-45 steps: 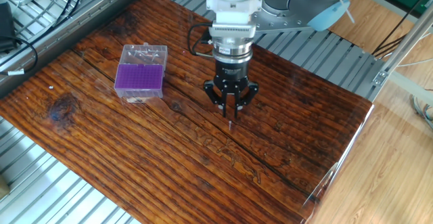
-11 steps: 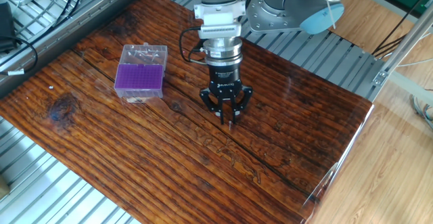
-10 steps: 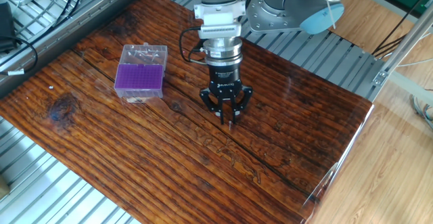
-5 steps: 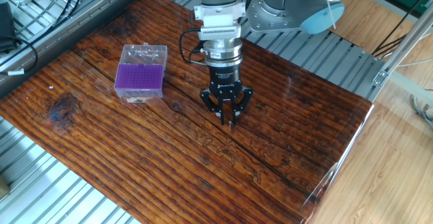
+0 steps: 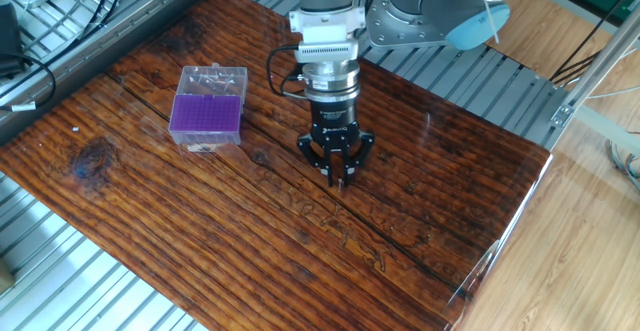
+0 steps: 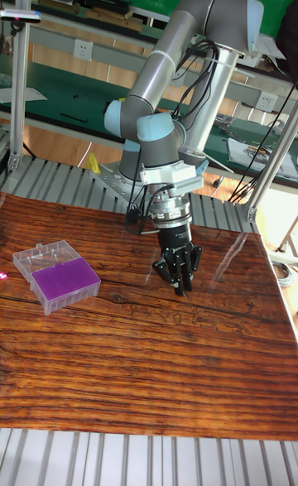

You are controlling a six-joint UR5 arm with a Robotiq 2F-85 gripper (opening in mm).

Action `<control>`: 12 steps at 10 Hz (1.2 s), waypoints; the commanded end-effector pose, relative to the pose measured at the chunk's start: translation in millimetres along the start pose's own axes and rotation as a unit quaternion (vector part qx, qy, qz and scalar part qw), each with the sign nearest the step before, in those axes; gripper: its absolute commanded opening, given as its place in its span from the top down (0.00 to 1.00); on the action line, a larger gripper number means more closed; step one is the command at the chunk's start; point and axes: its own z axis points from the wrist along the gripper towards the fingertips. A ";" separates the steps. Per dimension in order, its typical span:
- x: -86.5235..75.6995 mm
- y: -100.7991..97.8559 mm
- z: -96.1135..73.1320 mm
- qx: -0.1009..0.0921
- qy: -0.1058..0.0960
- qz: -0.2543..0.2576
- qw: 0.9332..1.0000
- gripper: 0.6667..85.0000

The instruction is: Insert a small pipette tip into the holder for small pipette tips

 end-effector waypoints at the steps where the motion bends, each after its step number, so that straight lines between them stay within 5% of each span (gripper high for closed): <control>1: -0.6 -0.9 1.2 0.000 -0.002 0.004 1.000 0.67; 12: 2.8 4.3 -2.9 0.002 0.009 0.014 1.000 0.69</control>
